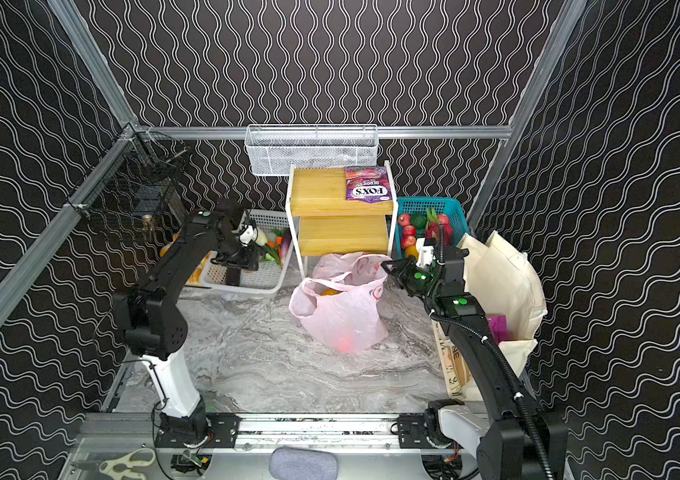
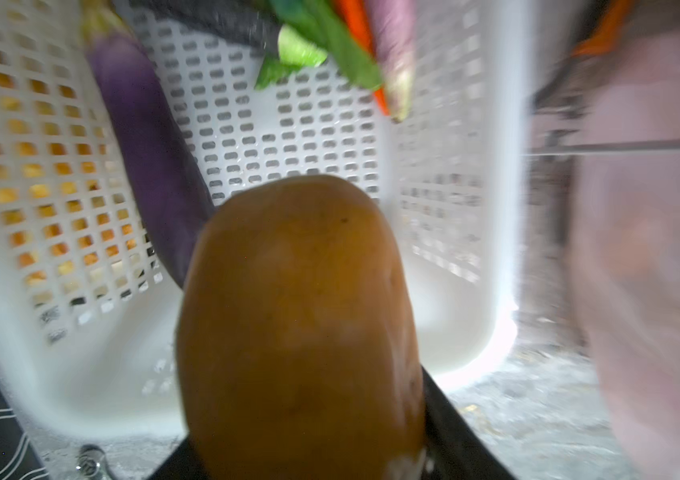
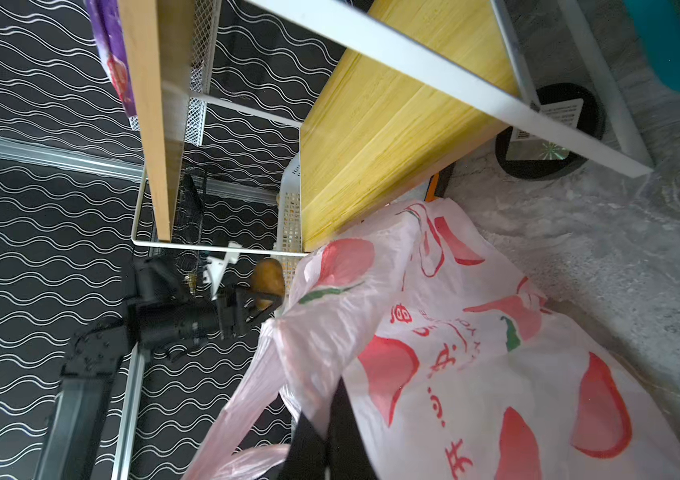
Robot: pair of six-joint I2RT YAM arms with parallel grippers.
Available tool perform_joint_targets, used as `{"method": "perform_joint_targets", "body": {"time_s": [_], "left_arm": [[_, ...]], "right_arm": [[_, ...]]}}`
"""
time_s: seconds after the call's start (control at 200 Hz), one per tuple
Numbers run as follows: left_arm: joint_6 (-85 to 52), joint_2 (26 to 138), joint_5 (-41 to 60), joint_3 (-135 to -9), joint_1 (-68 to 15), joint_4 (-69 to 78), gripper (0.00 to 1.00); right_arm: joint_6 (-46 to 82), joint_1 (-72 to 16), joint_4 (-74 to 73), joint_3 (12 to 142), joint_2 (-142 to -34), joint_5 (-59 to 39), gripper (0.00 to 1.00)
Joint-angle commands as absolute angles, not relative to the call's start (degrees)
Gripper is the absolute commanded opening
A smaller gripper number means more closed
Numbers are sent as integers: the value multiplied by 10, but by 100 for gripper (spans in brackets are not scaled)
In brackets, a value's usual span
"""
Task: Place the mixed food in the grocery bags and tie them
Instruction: 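Grasp the brown potato in the white basket with the left gripper, then carry the brown potato into the pink bag opening with the left gripper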
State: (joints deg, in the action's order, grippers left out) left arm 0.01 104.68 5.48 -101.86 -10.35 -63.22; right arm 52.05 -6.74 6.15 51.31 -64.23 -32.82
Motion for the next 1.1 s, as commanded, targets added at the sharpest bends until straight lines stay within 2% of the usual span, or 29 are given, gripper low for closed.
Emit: {"method": "perform_joint_targets", "body": {"time_s": [0.0, 0.115, 0.2, 0.345, 0.466, 0.631, 0.871, 1.096], "left_arm": [[-27, 973, 173, -963, -104, -556, 48], [-46, 885, 318, -870, -119, -481, 41], [-31, 855, 374, -828, -150, -483, 40], [-11, 852, 380, -801, -235, -524, 38], [-41, 834, 382, -772, -283, -488, 37], [-77, 824, 358, -748, -300, -415, 33], [1, 895, 322, -822, -331, -512, 33], [39, 909, 285, -818, -333, -568, 34]], "right_arm": [[532, -69, 43, 509, -642, -323, 0], [542, -69, 33, 504, -643, -325, 0], [545, -68, 27, 502, -643, -326, 0], [550, -68, 26, 502, -647, -326, 0], [558, -69, 19, 498, -647, -331, 0], [564, -68, 12, 496, -644, -332, 0], [556, -68, 22, 504, -642, -329, 0], [559, -68, 19, 504, -643, -331, 0]]}}
